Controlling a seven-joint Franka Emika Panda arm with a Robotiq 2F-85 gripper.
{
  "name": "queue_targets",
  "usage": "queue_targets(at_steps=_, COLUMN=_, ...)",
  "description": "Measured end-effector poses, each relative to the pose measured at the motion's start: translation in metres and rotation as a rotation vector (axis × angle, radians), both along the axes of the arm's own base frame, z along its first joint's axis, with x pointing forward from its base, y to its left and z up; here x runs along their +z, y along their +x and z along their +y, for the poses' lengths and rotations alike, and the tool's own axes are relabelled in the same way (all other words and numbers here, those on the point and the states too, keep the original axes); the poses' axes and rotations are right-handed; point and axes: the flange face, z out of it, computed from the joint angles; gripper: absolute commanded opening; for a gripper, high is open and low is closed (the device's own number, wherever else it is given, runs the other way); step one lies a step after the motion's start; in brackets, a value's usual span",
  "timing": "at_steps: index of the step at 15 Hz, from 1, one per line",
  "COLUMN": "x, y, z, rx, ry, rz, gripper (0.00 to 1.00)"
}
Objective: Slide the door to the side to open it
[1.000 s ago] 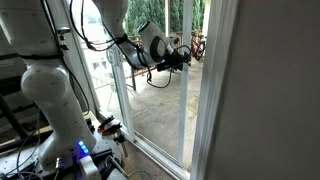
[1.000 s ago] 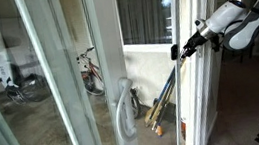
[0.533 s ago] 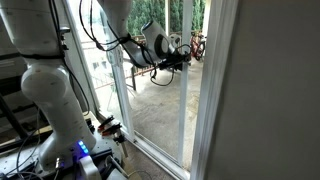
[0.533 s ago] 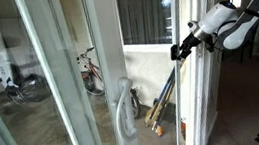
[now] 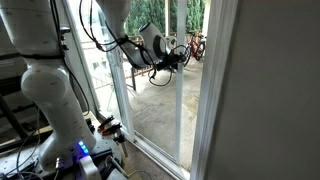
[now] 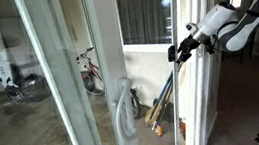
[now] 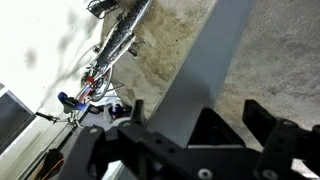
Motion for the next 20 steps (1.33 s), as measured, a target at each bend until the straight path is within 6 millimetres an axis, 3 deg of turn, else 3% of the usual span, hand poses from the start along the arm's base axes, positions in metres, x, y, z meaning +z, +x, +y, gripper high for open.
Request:
queue_targets(at_steps=13, x=-0.016, y=-0.025, z=0.065, rx=0.174, ry=0.012, rz=0.021, gripper=1.00)
queue_targets(at_steps=20, x=-0.023, y=-0.033, z=0.078, rx=0.202, ry=0.021, rz=0.035, gripper=1.00)
